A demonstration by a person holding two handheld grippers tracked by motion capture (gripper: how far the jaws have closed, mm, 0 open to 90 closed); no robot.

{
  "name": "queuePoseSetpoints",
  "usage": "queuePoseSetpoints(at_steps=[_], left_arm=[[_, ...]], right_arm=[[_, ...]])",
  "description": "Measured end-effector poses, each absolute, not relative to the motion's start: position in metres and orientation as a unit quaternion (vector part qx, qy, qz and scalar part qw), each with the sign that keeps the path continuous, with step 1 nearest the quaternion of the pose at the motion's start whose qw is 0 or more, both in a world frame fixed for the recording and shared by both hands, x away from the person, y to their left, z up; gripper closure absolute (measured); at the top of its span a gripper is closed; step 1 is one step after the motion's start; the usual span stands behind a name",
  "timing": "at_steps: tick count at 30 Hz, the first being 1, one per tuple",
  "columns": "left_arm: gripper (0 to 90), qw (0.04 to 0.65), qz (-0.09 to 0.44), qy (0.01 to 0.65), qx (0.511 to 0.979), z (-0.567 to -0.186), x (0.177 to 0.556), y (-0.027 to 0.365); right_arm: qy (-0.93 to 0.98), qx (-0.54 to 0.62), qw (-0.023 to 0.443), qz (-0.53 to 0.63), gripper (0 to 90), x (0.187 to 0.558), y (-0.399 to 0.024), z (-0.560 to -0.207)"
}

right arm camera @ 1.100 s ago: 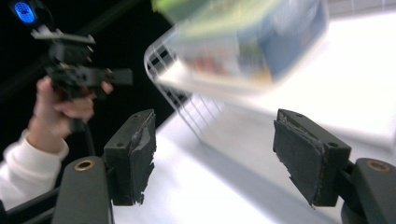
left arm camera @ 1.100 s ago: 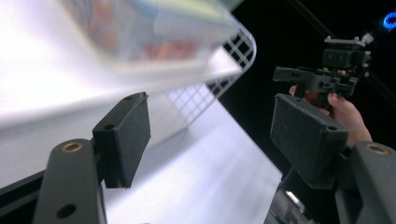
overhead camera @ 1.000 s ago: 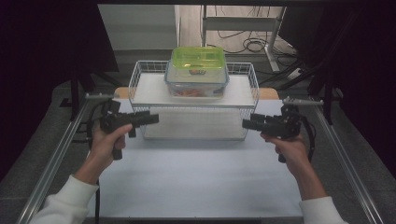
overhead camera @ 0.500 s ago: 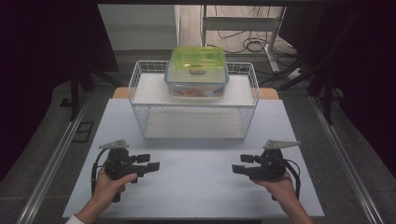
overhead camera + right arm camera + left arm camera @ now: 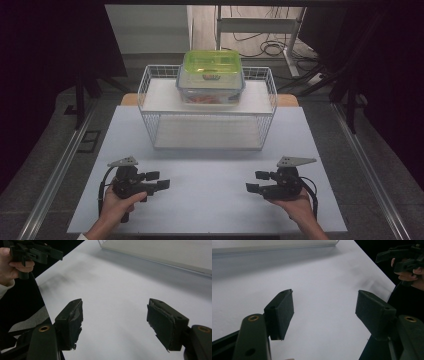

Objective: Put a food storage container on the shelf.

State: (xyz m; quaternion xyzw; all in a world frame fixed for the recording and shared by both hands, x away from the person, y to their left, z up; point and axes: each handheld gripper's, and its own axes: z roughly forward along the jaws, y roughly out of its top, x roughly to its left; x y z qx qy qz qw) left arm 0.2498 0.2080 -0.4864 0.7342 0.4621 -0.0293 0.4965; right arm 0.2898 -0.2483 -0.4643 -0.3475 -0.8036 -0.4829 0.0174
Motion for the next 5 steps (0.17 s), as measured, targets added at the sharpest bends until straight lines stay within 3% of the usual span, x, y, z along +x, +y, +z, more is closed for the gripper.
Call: queuePoseSetpoints(at_steps=[5], left_arm=[[30.0, 0.492, -0.028, 0.46, 0.739, -0.4879, 0.2483, 0.2046]], right_arm=[[-0.796, -0.346, 0.012, -0.496, 27.4, 0.2884, -0.252, -0.4616]])
